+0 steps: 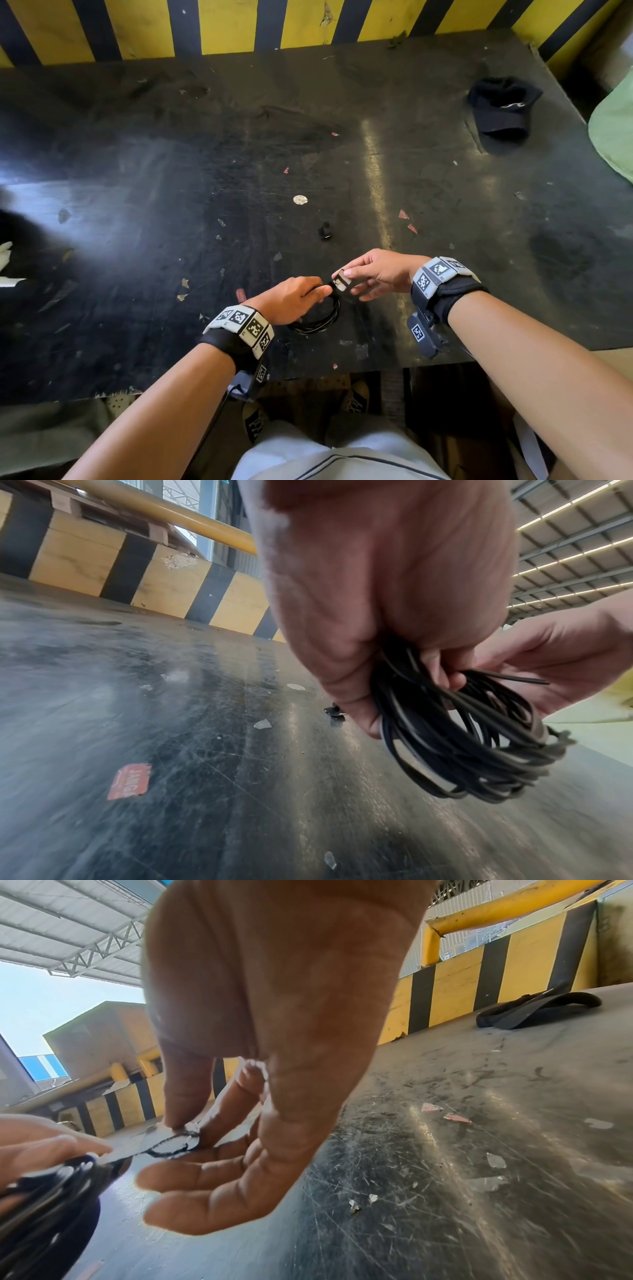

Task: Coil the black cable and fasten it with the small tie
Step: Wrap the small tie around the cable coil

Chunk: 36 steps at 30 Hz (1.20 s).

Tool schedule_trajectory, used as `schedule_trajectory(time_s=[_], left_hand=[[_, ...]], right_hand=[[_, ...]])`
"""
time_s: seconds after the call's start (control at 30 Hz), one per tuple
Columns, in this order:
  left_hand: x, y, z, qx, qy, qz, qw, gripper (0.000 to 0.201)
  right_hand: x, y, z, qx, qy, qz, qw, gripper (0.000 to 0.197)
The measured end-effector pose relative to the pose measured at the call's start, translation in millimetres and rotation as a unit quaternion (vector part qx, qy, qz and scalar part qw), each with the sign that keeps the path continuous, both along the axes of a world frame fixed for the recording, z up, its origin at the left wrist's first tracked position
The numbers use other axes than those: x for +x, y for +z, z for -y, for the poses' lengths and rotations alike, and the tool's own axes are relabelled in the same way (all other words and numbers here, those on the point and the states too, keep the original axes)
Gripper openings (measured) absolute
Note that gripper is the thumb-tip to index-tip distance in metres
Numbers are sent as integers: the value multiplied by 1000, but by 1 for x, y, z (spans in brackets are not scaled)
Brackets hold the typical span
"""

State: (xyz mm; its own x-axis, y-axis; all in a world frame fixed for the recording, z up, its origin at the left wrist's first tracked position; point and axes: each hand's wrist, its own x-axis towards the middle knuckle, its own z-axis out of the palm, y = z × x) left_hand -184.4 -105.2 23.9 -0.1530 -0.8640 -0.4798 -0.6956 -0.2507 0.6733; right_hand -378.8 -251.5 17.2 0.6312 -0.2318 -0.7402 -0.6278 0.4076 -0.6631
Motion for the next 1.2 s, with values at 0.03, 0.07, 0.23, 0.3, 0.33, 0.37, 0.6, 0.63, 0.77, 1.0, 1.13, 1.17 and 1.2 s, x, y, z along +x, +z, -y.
schedule_trajectory(time_s=[0.03,0.07,0.23,0.3,0.33,0.37,0.6,0.63,0.77,1.0,1.13,1.17,1.2], left_hand=[[0,0,-1,-3,-6,1,1000,37],[-1,-1,-1,-5,-11,0,1000,36],[-3,0,-3,-11,-15,0,1000,38],[-4,0,-3,-10,-15,-2,1000,38],[-4,1,-4,-12,-15,-2,1000,39],[-4,1,-4,-12,-15,-1,1000,39],[-2,-6,-6,17,56,-77,995,35],[-1,-11,-7,26,85,-97,991,36],[5,-26,-4,33,217,-172,960,37],[-2,-11,10,0,303,-259,917,36],[-4,-2,12,-13,313,-284,906,36],[-3,-1,11,-15,312,-288,905,36],[-2,-1,11,-16,310,-288,906,36]], right_hand=[[0,0,0,-3,2,-1,1000,32],[-1,0,0,-7,5,-3,1000,32],[-7,-2,1,-11,17,-12,1000,29],[-8,-1,1,-6,24,-17,1000,29],[-9,0,1,-2,29,-19,999,29],[-8,0,1,4,33,-19,999,29],[-12,-3,-3,18,-4,-21,1000,34],[-14,-5,-4,23,-22,-22,999,35],[-24,-12,-10,43,-65,-22,997,36],[-18,-12,-22,68,-142,29,987,26],[-18,-11,-24,66,-163,40,984,18],[-18,-11,-24,61,-168,41,983,18],[-19,-12,-23,54,-173,43,983,17]])
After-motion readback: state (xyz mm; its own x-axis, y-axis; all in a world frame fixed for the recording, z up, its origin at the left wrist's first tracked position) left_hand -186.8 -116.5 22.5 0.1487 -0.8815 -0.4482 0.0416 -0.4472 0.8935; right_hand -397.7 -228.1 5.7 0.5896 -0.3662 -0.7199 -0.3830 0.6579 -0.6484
